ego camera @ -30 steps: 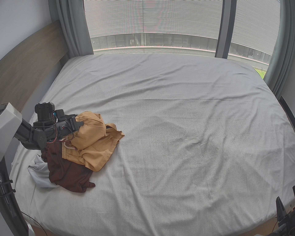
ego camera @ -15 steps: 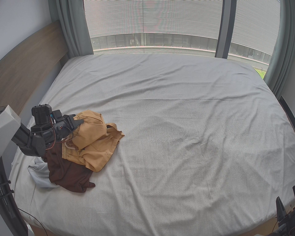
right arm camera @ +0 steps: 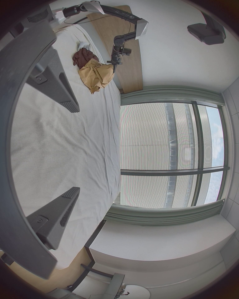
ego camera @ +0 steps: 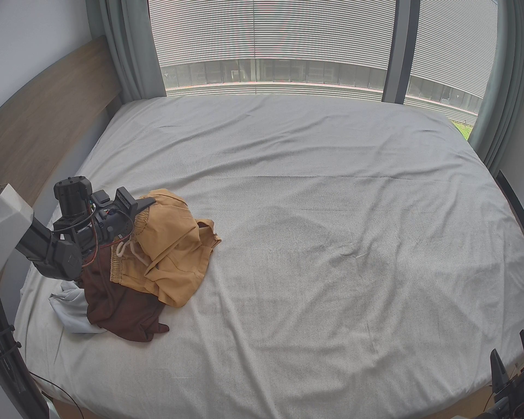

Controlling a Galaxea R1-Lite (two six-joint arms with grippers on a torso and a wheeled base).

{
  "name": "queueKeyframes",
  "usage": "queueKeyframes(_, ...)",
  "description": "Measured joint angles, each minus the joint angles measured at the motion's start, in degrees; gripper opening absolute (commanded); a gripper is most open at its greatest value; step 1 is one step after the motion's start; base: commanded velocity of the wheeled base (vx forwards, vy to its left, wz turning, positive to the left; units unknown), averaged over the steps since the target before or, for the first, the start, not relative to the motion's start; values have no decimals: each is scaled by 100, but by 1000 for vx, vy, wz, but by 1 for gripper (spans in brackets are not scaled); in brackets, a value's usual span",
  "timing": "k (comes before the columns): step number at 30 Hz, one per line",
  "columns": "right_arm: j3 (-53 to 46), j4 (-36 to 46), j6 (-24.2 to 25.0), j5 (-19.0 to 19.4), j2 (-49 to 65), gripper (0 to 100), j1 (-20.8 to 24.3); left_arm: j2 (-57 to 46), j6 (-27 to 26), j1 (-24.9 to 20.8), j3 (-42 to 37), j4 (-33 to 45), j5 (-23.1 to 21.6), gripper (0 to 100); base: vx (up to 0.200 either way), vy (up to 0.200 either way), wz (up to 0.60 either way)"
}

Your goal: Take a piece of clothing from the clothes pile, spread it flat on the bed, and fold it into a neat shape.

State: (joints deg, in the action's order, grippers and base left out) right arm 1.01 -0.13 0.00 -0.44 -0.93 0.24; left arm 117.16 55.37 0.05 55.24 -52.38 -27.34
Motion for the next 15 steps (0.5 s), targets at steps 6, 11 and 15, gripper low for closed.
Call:
queueKeyframes(6, 0, 2, 0, 0, 0, 100, 0, -93, 397, -68, -69, -101, 1, 0, 0, 0, 0)
queueKeyframes(11, 0, 0, 0, 0, 0, 100, 0, -138, 752, -132, -163, -123, 0, 0, 0, 0, 0)
queueKeyframes(15, 0, 0, 0, -2, 0, 100, 0, -208, 1079, -228, -240, -132, -2, 0, 0, 0, 0)
